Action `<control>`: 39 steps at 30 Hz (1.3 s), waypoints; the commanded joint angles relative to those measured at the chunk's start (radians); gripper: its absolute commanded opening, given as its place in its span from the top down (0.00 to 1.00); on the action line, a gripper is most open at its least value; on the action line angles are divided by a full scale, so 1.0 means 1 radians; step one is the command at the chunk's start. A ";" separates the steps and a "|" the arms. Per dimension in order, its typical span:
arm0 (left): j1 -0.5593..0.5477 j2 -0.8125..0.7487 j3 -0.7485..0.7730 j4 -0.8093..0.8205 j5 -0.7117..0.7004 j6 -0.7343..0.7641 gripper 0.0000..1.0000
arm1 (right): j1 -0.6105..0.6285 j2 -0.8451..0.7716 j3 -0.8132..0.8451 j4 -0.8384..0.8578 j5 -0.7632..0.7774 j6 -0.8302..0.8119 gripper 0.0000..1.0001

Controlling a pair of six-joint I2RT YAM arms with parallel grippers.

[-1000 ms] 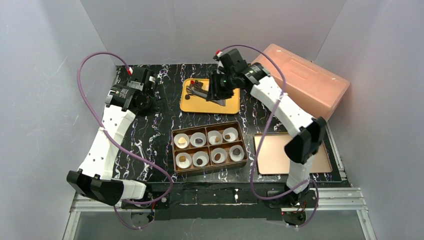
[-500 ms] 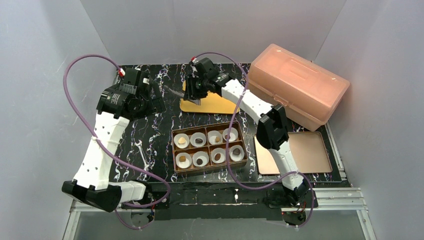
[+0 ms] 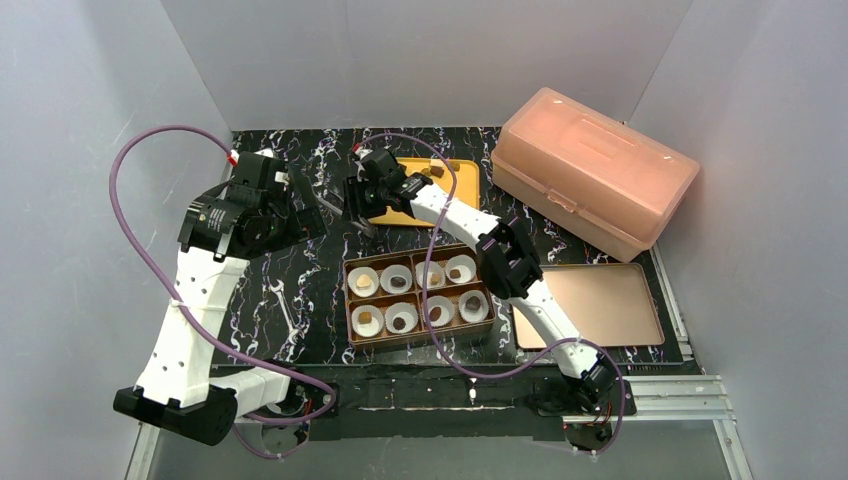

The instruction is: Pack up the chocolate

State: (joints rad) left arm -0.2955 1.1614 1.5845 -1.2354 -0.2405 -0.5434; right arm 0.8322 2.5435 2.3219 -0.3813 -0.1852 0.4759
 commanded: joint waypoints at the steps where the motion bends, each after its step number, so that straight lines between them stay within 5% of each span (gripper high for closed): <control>1: 0.007 -0.022 0.001 -0.024 0.013 -0.001 0.01 | 0.018 0.038 0.072 0.100 0.002 -0.031 0.42; 9: 0.008 -0.040 -0.037 -0.023 0.017 -0.001 0.01 | 0.049 0.079 0.075 0.090 0.010 -0.065 0.32; 19: 0.009 -0.043 -0.016 -0.026 -0.012 0.005 0.01 | 0.055 0.036 0.092 0.087 0.025 -0.092 0.02; 31: 0.009 -0.060 0.085 0.000 -0.037 0.017 0.00 | 0.025 -0.203 0.053 0.025 0.053 -0.072 0.02; 39: 0.009 -0.087 0.050 0.052 -0.015 0.017 0.01 | -0.009 -0.435 -0.089 -0.173 0.166 -0.016 0.03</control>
State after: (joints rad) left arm -0.2955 1.1007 1.6466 -1.2072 -0.2504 -0.5350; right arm 0.8398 2.2452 2.3013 -0.4465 -0.0990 0.4259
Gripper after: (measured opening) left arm 0.993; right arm 0.981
